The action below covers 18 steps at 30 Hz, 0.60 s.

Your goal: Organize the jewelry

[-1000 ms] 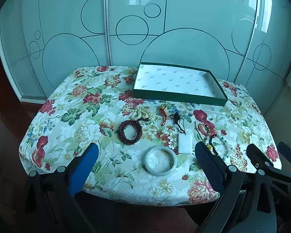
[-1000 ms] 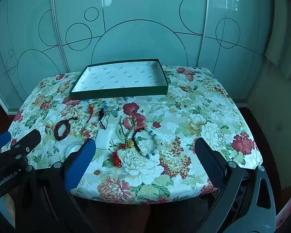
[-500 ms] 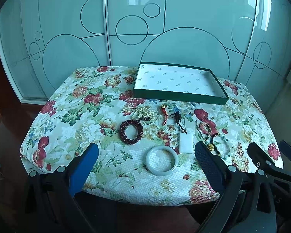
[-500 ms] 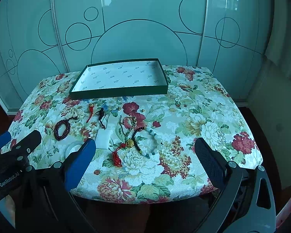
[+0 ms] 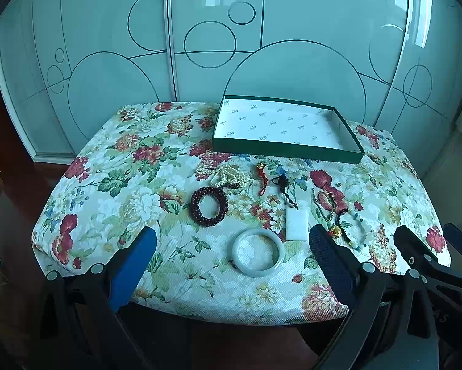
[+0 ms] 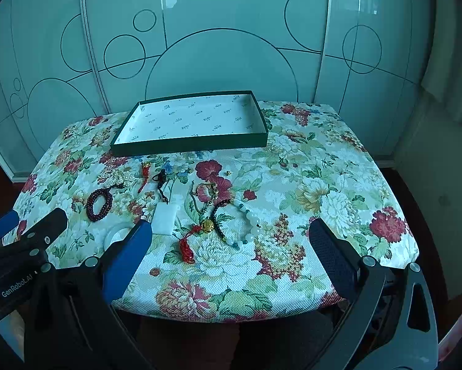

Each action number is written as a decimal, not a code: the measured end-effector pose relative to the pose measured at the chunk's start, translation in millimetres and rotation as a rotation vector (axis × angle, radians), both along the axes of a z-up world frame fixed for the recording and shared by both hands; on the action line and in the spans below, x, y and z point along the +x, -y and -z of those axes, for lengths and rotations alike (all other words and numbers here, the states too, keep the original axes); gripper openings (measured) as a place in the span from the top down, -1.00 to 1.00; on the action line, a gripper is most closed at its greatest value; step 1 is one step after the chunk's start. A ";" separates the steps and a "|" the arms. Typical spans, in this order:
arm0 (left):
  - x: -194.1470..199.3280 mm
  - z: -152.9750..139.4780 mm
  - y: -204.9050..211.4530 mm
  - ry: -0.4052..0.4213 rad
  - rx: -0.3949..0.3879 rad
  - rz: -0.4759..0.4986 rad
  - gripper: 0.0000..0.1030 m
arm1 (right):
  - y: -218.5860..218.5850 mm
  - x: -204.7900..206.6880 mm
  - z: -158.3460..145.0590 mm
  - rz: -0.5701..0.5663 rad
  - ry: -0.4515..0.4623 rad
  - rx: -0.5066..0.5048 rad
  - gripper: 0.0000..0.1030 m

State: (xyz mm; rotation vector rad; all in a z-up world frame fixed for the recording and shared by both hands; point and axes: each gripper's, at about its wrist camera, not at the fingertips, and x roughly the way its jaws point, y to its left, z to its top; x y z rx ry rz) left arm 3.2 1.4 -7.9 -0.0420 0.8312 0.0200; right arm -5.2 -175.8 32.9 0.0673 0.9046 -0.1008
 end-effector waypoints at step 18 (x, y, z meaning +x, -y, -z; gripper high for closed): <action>-1.6 2.6 4.5 0.000 0.014 -0.001 -0.91 | 0.4 0.0 1.1 0.001 -0.004 0.004 -0.96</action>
